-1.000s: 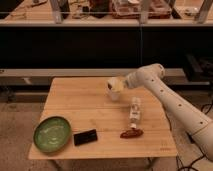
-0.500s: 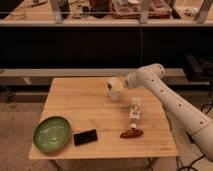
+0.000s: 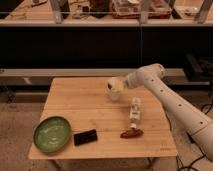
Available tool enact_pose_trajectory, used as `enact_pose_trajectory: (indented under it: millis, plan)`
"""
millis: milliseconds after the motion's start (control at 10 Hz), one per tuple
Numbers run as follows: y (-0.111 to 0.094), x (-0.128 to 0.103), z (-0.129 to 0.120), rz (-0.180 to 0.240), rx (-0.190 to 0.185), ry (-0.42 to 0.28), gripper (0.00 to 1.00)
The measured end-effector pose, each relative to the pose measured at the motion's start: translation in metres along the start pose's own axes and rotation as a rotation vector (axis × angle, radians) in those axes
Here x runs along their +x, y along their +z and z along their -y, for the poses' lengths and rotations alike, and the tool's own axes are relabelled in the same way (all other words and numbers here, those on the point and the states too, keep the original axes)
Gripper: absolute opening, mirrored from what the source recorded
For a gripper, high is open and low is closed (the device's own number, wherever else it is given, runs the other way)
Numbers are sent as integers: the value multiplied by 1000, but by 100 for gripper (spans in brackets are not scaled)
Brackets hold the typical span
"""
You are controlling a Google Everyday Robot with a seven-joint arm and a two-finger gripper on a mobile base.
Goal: Place the bottle in the ceramic bowl
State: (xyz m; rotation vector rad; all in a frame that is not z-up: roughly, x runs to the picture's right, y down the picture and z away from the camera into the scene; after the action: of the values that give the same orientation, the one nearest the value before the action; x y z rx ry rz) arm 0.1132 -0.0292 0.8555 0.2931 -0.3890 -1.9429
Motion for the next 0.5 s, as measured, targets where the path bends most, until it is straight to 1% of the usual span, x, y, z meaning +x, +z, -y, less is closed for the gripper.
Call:
enact_pose_trajectory:
  millis: [300, 400, 500]
  plan:
    - [0, 0, 0, 1, -1, 0, 80]
    - [-3, -3, -2, 16, -8, -2, 80]
    - [-8, -9, -6, 41, -25, 4, 80]
